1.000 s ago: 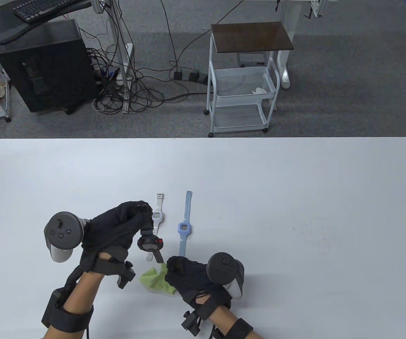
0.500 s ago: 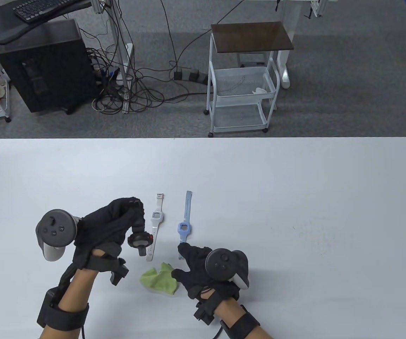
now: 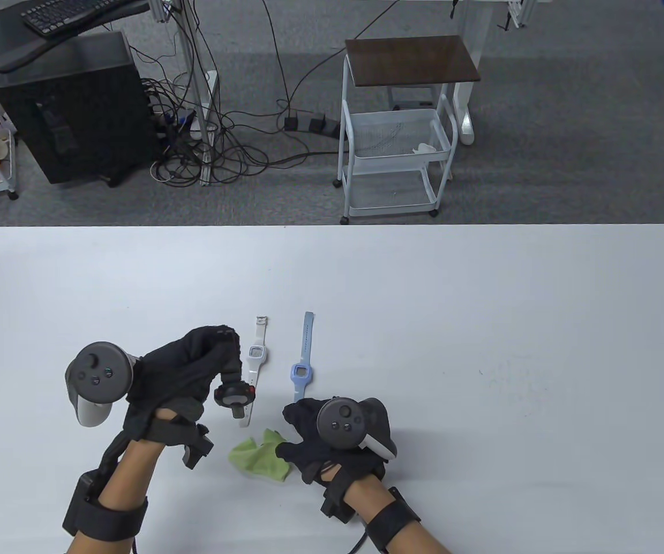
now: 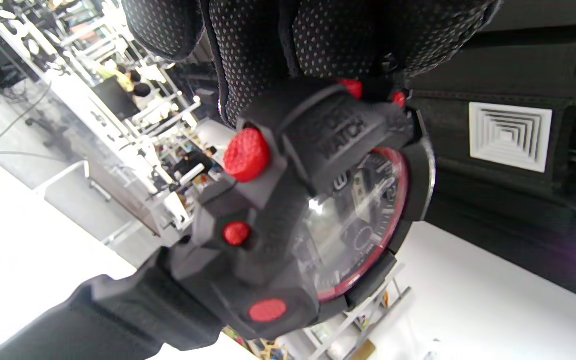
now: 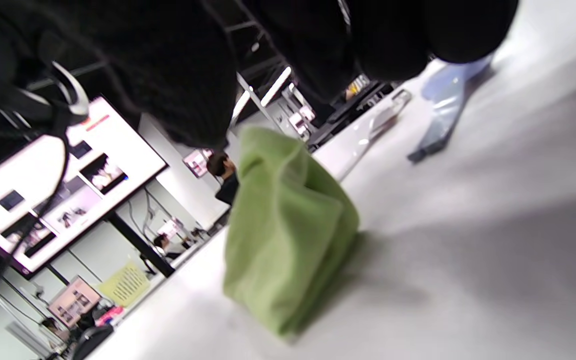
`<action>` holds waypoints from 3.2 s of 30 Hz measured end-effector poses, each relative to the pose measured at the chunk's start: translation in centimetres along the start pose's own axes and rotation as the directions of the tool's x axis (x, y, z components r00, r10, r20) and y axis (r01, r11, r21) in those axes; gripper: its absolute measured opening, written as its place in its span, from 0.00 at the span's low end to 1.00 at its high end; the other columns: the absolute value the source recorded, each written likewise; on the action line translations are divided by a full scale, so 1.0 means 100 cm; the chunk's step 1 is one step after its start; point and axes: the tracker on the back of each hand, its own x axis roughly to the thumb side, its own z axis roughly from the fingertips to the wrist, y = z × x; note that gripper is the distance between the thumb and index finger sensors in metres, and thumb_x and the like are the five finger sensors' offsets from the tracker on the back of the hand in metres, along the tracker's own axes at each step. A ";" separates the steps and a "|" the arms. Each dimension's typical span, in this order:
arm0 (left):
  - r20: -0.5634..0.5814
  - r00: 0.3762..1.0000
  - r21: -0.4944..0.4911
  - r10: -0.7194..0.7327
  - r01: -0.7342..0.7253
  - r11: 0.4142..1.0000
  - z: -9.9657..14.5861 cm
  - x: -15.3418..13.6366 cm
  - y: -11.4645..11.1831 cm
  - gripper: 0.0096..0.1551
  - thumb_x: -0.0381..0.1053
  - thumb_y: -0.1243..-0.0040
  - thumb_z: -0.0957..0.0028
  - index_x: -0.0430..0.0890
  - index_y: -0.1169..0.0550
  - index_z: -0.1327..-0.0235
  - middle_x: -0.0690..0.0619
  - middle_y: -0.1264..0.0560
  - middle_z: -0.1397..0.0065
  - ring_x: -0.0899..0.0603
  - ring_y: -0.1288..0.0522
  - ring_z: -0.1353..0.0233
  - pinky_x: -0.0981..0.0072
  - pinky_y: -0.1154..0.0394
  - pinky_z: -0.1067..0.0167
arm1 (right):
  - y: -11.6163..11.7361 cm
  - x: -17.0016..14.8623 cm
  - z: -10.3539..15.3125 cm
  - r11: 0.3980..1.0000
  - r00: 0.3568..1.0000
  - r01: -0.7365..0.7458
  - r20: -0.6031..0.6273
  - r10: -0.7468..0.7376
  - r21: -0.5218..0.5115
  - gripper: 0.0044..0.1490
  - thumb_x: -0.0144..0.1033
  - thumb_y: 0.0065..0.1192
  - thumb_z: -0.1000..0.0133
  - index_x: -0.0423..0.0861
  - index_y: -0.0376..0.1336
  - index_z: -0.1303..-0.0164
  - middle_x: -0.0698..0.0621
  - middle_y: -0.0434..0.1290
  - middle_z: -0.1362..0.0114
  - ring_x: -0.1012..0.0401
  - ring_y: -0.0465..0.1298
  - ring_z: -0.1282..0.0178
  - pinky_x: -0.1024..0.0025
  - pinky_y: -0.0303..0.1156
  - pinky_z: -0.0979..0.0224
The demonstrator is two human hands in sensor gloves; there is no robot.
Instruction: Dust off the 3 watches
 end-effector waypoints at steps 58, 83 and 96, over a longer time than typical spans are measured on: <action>-0.067 0.989 -0.016 0.128 -0.129 0.991 0.001 -0.017 -0.026 0.23 0.62 0.45 0.35 0.48 0.24 0.38 0.62 0.15 0.52 0.52 0.16 0.37 0.49 0.28 0.31 | 0.010 0.017 0.010 0.401 0.377 0.916 0.298 -0.877 0.023 0.39 0.66 0.53 0.46 0.44 0.73 0.46 0.30 0.68 0.28 0.30 0.67 0.31 0.23 0.50 0.37; -0.022 0.995 -0.006 0.094 -0.094 0.996 0.004 -0.009 -0.043 0.23 0.61 0.46 0.35 0.48 0.24 0.37 0.63 0.15 0.51 0.52 0.16 0.36 0.49 0.28 0.31 | 0.028 0.034 0.006 0.445 0.423 0.891 0.192 -0.885 0.085 0.39 0.56 0.66 0.50 0.46 0.67 0.33 0.37 0.69 0.32 0.42 0.71 0.40 0.30 0.53 0.35; -0.021 0.988 -0.002 0.151 -0.151 0.989 0.004 -0.009 -0.040 0.23 0.61 0.47 0.34 0.48 0.25 0.37 0.61 0.15 0.49 0.51 0.17 0.35 0.47 0.29 0.30 | 0.017 0.028 0.007 0.511 0.513 0.855 0.301 -0.804 -0.090 0.33 0.47 0.69 0.56 0.41 0.69 0.45 0.41 0.84 0.48 0.50 0.88 0.55 0.32 0.60 0.35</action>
